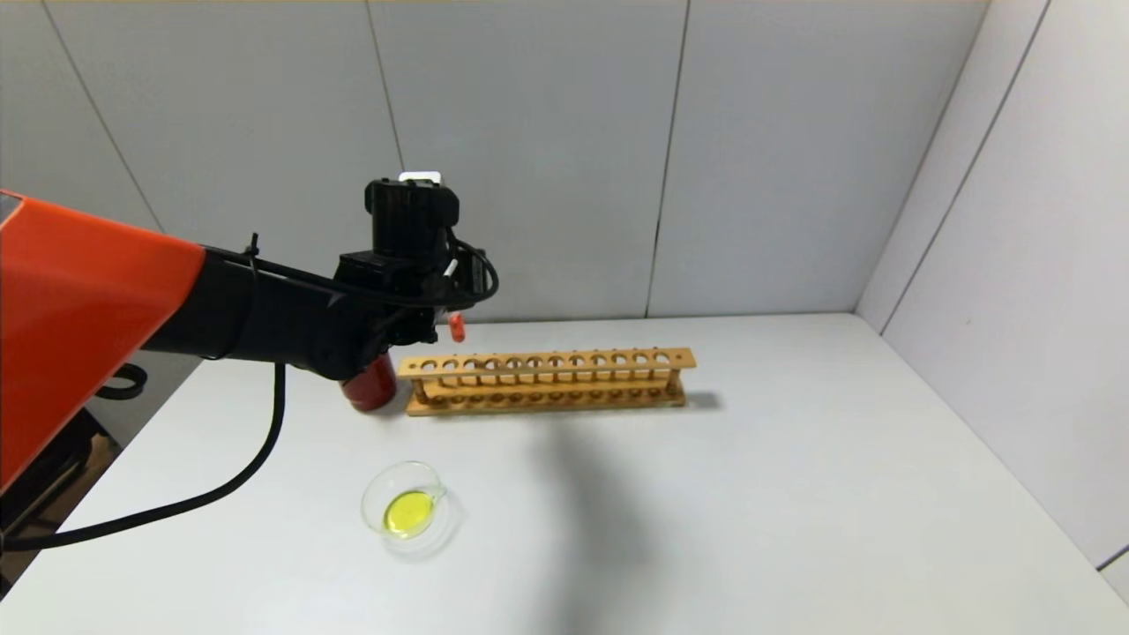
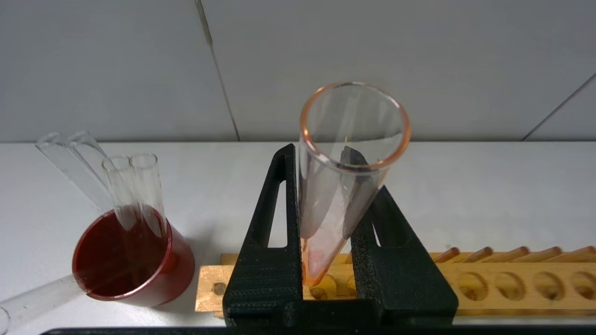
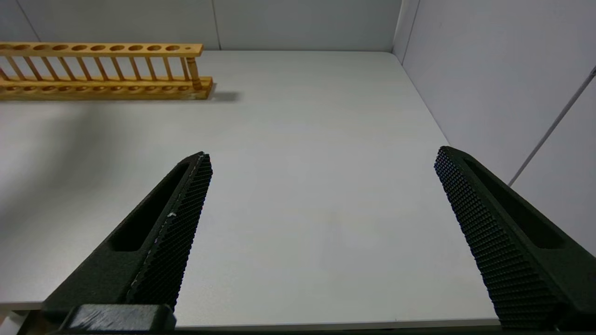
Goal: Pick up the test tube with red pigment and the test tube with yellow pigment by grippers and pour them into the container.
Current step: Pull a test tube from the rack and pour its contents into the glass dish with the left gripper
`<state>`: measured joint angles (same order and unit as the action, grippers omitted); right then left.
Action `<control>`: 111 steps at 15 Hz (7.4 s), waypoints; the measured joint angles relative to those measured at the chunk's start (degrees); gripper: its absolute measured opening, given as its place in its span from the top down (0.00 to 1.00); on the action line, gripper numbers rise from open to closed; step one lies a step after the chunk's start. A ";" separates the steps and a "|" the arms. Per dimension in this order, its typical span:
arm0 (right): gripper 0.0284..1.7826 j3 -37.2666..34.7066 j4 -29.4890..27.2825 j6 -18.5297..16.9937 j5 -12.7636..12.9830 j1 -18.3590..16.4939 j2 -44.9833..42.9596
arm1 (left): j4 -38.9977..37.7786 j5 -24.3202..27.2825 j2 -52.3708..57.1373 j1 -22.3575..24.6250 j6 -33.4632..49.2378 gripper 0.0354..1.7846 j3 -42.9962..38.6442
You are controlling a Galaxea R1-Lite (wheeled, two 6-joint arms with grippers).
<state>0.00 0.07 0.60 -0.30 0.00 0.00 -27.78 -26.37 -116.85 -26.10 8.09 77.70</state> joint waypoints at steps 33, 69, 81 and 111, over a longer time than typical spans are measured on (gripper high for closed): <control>0.02 0.00 0.00 0.00 -0.02 0.00 0.00 | -8.79 11.96 35.43 4.33 -23.97 0.83 -50.31; 0.02 0.00 0.00 0.00 0.00 0.00 0.00 | -35.63 35.46 15.52 11.11 -73.06 0.83 -56.21; 0.02 0.00 0.00 0.00 0.00 0.00 0.00 | -34.71 36.51 13.40 15.71 -86.78 0.83 -57.22; 0.02 0.00 0.00 0.00 -0.02 0.00 0.00 | -34.49 47.07 7.86 15.21 -103.41 0.83 -54.44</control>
<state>0.00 0.07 0.60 -0.33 0.00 0.00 -62.27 20.70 -108.98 -10.89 -95.32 23.26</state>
